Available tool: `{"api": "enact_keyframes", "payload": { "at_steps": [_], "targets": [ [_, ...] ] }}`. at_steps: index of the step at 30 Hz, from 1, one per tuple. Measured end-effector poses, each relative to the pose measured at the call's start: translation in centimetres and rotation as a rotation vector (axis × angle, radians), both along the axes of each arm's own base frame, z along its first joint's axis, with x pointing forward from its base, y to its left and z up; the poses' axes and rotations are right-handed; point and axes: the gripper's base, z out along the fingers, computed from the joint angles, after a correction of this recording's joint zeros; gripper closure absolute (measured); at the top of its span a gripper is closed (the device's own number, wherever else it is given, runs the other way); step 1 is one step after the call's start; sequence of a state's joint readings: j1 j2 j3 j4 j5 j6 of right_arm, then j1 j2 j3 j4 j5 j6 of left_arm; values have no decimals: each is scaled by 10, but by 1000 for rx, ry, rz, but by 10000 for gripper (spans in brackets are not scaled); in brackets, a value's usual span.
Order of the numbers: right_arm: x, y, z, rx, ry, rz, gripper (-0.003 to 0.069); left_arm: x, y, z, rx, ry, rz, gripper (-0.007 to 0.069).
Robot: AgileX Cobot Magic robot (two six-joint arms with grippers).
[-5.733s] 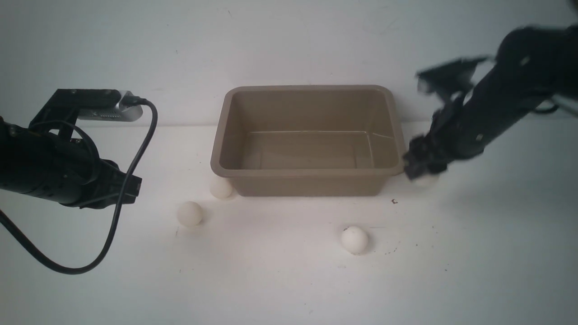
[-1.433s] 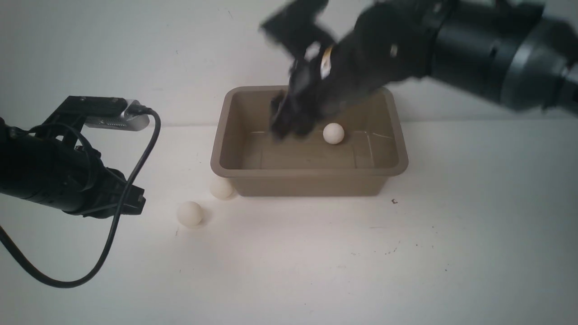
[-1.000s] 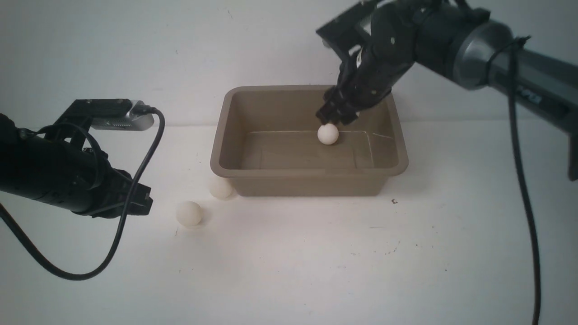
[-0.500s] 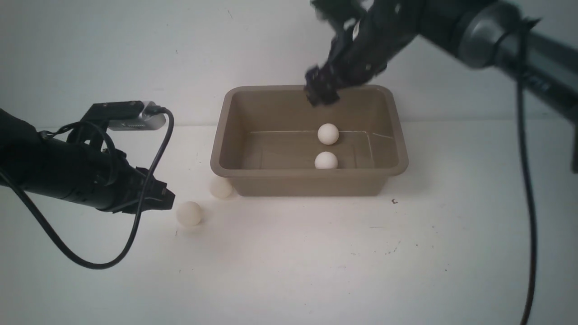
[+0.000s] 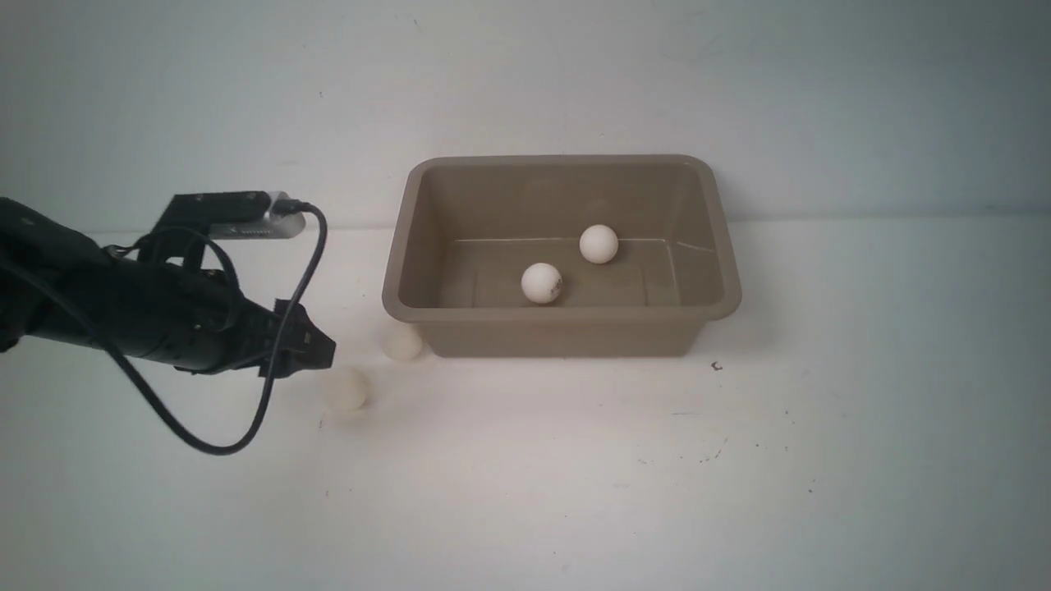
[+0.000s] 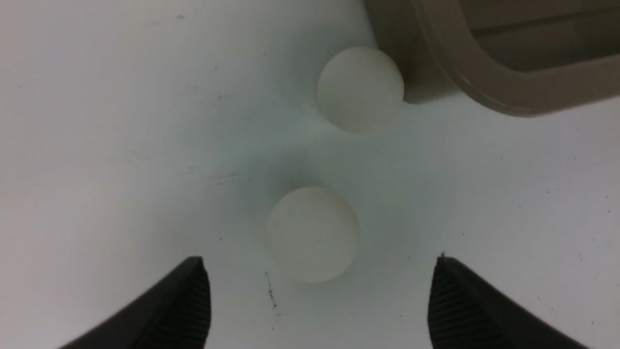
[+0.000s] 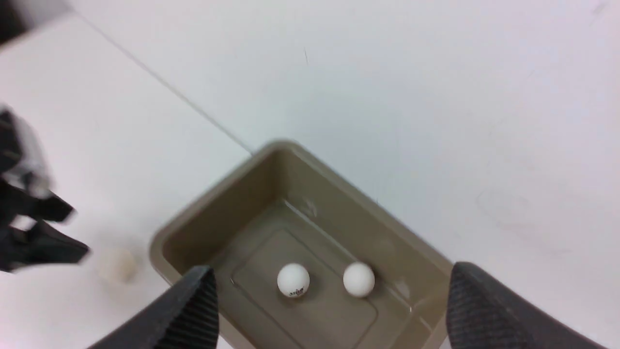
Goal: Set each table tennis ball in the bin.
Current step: Use the left arm to clamp the table tennis ball closest to it
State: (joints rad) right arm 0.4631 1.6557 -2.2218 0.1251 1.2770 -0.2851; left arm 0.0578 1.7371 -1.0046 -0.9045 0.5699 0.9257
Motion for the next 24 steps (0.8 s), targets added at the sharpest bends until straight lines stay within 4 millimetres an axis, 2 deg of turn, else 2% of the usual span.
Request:
{"api": "enact_keyframes", "payload": {
  "at_steps": [1, 3, 6, 9, 13, 18, 24],
  "targets": [
    [-7, -3, 6, 10, -14, 2, 84, 2, 0, -2, -1, 5, -1, 80],
    [-33, -16, 21, 33, -50, 6, 84, 7, -2, -8, -2, 20, -10, 80],
    [-66, -32, 26, 39, -60, 6, 84, 13, -11, -16, 0, 33, -37, 80],
    [-79, -39, 18, 26, -34, 6, 84, 15, -20, -19, 1, 38, -62, 80],
    [-98, -48, -4, -6, 31, 5, 84, 16, -37, -27, 32, 46, -118, 80],
    [-123, -59, -18, 9, 75, 2, 84, 18, -39, -31, 72, 39, -105, 80],
    [-152, -72, -21, 49, 69, -6, 84, 19, -36, -36, 107, 48, -108, 81]
  ]
}}
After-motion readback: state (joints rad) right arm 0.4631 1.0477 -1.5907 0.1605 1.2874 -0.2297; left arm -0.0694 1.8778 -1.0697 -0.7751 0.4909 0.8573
